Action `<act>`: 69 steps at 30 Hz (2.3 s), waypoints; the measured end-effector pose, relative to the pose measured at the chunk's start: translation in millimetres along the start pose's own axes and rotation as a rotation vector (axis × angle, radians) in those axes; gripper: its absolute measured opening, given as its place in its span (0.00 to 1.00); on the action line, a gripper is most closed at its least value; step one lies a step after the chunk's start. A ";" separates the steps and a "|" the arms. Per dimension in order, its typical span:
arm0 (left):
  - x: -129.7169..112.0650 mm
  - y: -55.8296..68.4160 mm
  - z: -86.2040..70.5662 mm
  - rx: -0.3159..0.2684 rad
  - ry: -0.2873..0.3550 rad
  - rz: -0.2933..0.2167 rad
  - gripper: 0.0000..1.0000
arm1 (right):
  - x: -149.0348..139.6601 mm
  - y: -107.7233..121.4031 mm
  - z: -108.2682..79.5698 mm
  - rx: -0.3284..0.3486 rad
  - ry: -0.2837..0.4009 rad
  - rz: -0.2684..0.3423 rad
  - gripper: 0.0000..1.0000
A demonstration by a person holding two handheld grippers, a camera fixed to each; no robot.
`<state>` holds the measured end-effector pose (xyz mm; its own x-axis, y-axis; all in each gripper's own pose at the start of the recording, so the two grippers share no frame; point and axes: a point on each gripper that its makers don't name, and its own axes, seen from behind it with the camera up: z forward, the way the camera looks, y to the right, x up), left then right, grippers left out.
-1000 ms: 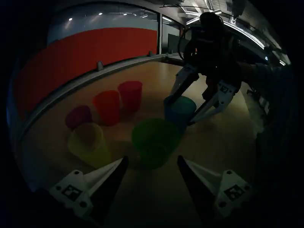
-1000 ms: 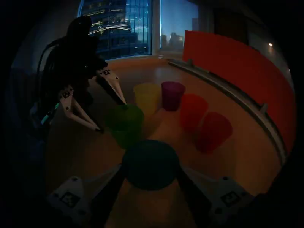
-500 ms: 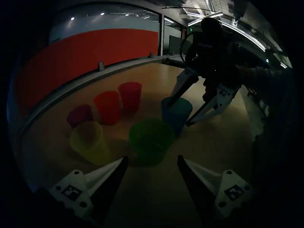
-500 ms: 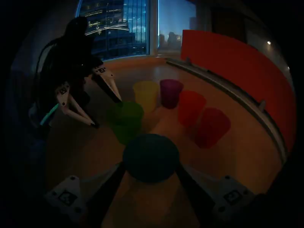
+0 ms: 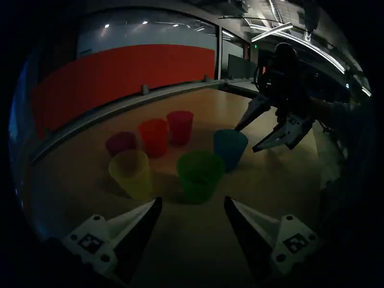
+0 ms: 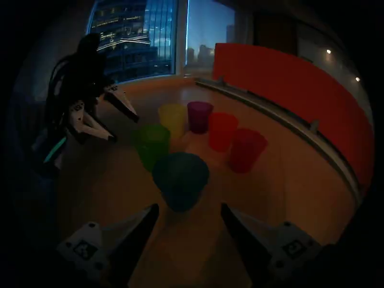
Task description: Pour water
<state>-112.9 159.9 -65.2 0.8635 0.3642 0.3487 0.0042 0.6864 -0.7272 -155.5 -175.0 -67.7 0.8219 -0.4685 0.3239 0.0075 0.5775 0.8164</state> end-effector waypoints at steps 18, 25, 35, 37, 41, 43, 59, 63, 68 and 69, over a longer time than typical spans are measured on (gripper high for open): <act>15.8 -26.0 -35.7 0.200 0.132 -0.041 0.96 | 2.9 26.2 -54.2 -0.189 0.180 0.130 1.00; 26.9 -48.0 -51.9 0.301 0.204 -0.081 0.96 | 20.7 50.1 -73.5 -0.307 0.291 0.196 1.00; 48.7 -70.4 -72.9 0.437 0.321 -0.095 0.96 | 37.0 97.5 -108.6 -0.545 0.440 0.259 1.00; 54.2 -73.7 -77.6 0.461 0.349 -0.099 0.96 | 39.7 104.2 -115.9 -0.586 0.469 0.273 1.00; 64.4 -79.2 -87.6 0.515 0.405 -0.106 0.96 | 47.4 115.1 -132.3 -0.664 0.546 0.310 1.00; 67.7 -80.4 -91.3 0.538 0.423 -0.104 0.96 | 49.8 119.1 -138.5 -0.694 0.578 0.329 1.00; 101.2 -98.4 -133.0 0.704 0.568 -0.110 0.96 | 64.8 131.9 -177.0 -0.912 0.691 0.308 0.99; 101.7 -104.6 -137.5 0.743 0.571 -0.098 0.96 | 64.7 133.5 -180.5 -0.950 0.690 0.291 0.99; 100.3 -111.3 -137.2 0.773 0.570 -0.090 0.96 | 62.9 133.1 -183.4 -0.968 0.686 0.296 0.99; 99.8 -112.8 -137.6 0.780 0.571 -0.090 0.96 | 62.7 132.9 -184.1 -0.969 0.687 0.299 0.99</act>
<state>42.2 32.2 -29.7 0.9919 0.0706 -0.1055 -0.0755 0.9962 -0.0438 1.9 -4.6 -27.0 0.9914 0.0489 -0.1218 -0.0535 0.9979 -0.0353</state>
